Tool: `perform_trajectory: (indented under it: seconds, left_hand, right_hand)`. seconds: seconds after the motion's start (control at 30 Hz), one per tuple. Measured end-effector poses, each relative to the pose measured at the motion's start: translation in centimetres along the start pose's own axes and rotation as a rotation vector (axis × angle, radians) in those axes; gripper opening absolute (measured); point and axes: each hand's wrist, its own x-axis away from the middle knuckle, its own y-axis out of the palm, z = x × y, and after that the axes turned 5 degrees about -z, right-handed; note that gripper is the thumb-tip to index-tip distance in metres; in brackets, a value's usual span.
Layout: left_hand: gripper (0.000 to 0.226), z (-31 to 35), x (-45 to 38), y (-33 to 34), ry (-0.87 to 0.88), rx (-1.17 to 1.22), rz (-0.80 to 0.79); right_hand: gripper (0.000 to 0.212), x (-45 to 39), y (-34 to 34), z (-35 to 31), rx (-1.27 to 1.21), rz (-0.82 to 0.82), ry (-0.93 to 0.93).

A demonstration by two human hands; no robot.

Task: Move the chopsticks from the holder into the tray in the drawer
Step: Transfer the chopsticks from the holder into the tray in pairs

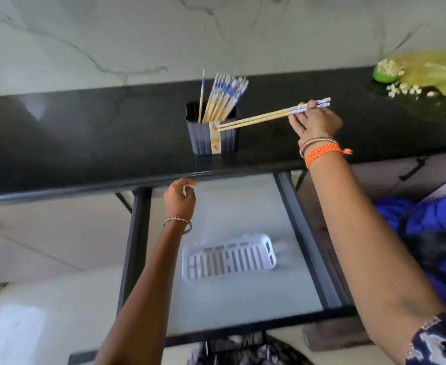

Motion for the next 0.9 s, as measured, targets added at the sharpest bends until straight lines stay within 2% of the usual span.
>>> perform_trajectory:
  seconds: [0.13, 0.23, 0.37, 0.5, 0.63, 0.77, 0.9]
  left_hand:
    - [0.028, -5.3, 5.4, 1.7, -0.284, -0.009, -0.106]
    - [0.033, -8.7, 7.6, 2.3, -0.478, -0.117, -0.21]
    - [0.036, -11.4, 9.2, 2.7, -0.602, -0.183, -0.29]
    - [0.019, -12.5, 10.0, 3.0, -0.639, -0.204, -0.321]
    - [0.044, -13.7, 10.9, 3.3, -0.608, -0.197, -0.311]
    - [0.047, -13.3, 11.0, 3.3, -0.589, -0.218, -0.307]
    - [0.048, -13.5, 11.2, 3.0, -0.573, -0.213, -0.323]
  right_hand:
    - [0.027, 3.7, -7.9, 9.3, 0.063, 0.077, 0.273]
    - [0.036, 7.0, -12.7, 16.0, 0.18, 0.143, 0.424]
    - [0.018, 9.4, -16.3, 20.7, 0.205, 0.261, 0.564]
    - [0.025, 9.1, -17.1, 21.9, 0.199, 0.28, 0.624]
    - [0.026, 9.0, -16.3, 22.1, 0.161, 0.271, 0.691]
    - [0.029, 9.5, -15.1, 22.9, 0.131, 0.286, 0.726]
    - [0.015, 9.6, -13.9, 23.6, 0.143, 0.35, 0.67]
